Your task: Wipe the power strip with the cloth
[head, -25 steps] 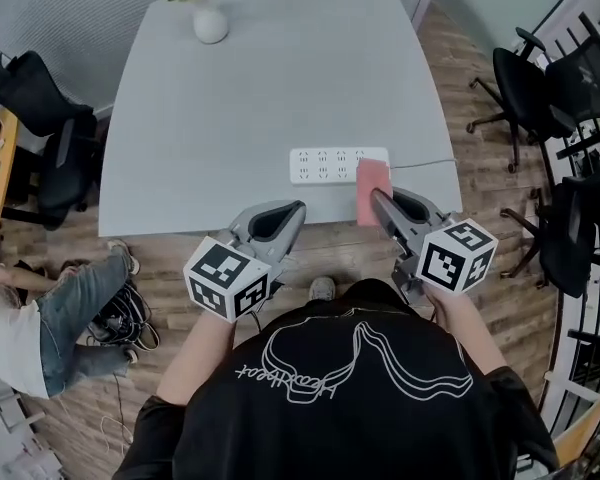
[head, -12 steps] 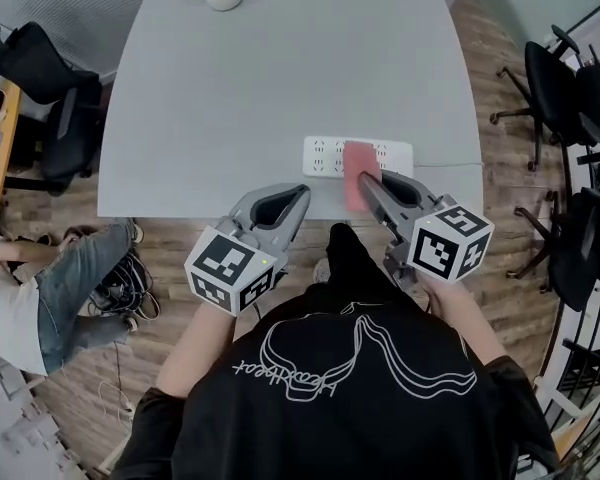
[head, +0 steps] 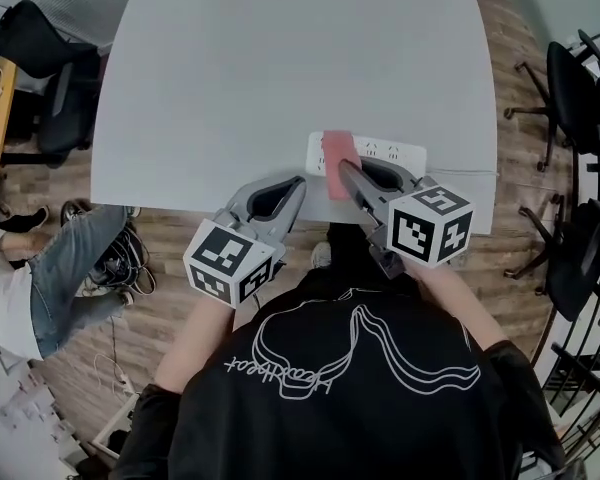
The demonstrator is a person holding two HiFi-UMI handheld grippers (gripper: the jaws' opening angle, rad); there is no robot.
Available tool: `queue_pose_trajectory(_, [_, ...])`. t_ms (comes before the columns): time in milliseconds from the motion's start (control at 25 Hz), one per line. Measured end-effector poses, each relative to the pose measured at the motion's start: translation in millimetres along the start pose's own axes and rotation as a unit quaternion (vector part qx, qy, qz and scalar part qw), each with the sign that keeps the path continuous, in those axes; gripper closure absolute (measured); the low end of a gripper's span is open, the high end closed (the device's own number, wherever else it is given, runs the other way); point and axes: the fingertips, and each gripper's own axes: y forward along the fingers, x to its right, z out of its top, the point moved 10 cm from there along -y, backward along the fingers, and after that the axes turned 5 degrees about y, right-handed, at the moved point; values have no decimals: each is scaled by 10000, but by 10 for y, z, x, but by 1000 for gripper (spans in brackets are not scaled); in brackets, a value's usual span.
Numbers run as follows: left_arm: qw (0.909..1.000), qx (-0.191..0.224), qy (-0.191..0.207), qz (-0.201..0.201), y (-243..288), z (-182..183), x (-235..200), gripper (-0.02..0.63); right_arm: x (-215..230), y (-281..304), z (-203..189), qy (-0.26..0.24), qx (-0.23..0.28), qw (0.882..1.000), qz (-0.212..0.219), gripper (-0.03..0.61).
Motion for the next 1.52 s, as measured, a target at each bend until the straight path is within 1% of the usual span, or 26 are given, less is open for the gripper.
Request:
queue_pose_trajectory(360, [9991,-92,-349,231,81,-140,-181,600,136,423,9,-97,-616,9980,-36,548])
queue_pose_trajectory(760, [9984,-116,-447,320,35,-228,-334,600,150,744,-51,-414,-1184,9917,-264,546])
queue_pose_trajectory(880, [9983,-132,-468,331,17,-254,-400,600,128,830,-69,-426,-1342,9897,-275,546])
queue_pose_trajectory(1240, [9978,-127,-565,324,-13,-324,-441,600,148,888,-90,-407,-1442,9877,-455,546])
queue_pose_trajectory(1520, [9981,-5,-571,251,-33,-305,-470,600,139,893,-92,-434,-1476,9861,-630,543])
